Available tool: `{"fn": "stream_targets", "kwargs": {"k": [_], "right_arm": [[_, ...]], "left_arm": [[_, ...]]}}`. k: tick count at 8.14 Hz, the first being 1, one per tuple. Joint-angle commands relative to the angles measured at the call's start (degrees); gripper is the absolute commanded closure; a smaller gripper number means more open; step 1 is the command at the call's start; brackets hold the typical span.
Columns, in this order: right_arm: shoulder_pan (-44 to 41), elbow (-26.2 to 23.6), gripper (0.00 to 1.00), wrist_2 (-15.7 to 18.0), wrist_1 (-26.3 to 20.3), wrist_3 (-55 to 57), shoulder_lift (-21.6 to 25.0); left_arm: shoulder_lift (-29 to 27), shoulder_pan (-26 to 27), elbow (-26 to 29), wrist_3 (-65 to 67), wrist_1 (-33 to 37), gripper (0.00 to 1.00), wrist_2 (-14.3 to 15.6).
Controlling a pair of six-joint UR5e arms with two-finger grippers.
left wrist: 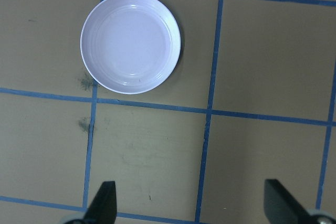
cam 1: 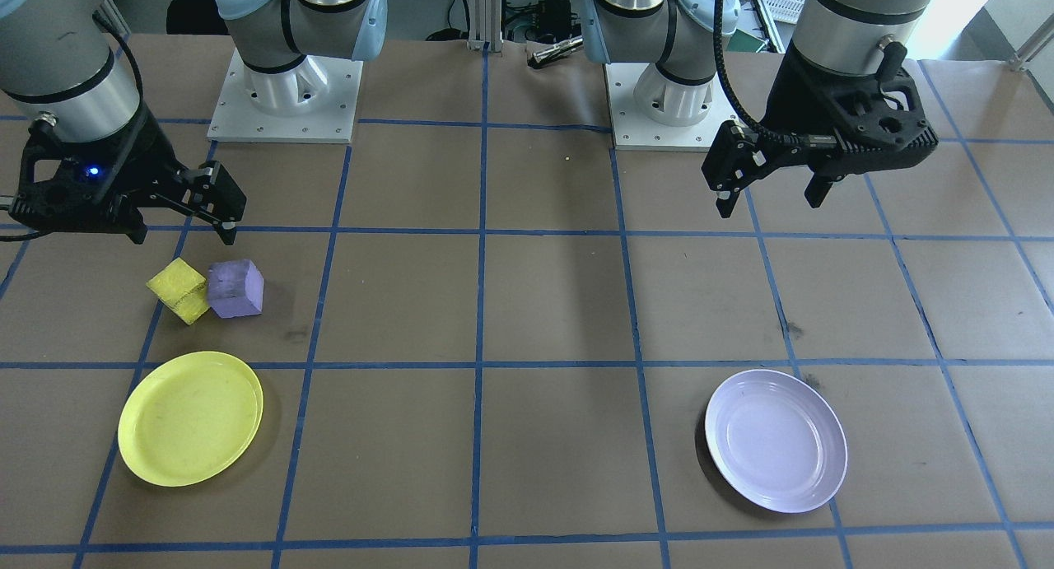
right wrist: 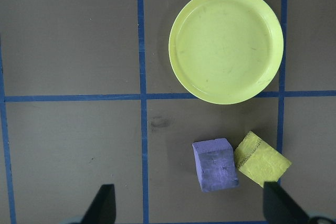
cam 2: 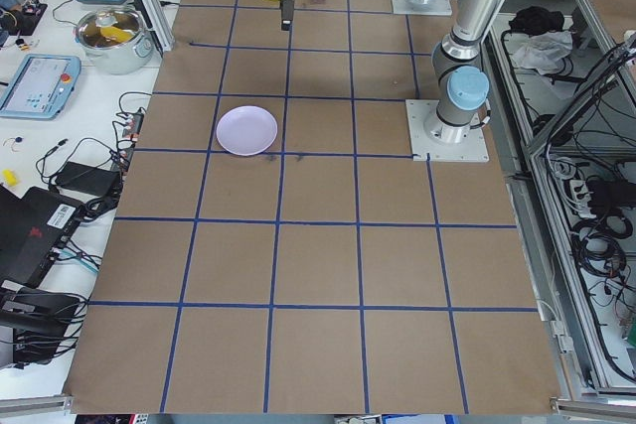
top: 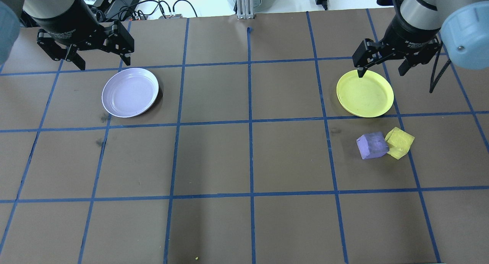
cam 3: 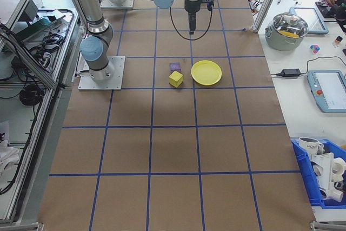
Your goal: Sort blocks by color into plates
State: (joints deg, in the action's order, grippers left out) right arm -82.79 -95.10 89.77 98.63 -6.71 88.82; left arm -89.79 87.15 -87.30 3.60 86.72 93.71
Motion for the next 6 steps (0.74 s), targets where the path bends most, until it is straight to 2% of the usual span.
{"fn": "stream_targets", "kwargs": {"k": [1, 4, 5, 6], "right_arm": [[0.0, 0.0, 0.00, 0.0, 0.1, -0.1, -0.1], [1.0, 0.0, 0.00, 0.7, 0.4, 0.9, -0.1], [1.9, -0.8, 0.00, 0.3, -2.0, 1.2, -0.2], [4.3, -3.4, 0.00, 0.1, -2.5, 2.6, -0.5]], "left_arm": [[0.8, 0.0, 0.0, 0.4, 3.8, 0.00, -0.3], [-0.3, -0.1, -0.4, -0.2, 4.0, 0.00, -0.5], [-0.3, -0.1, -0.3, -0.2, 4.0, 0.00, -0.5], [-0.6, -0.1, -0.4, -0.2, 4.0, 0.00, -0.5]]}}
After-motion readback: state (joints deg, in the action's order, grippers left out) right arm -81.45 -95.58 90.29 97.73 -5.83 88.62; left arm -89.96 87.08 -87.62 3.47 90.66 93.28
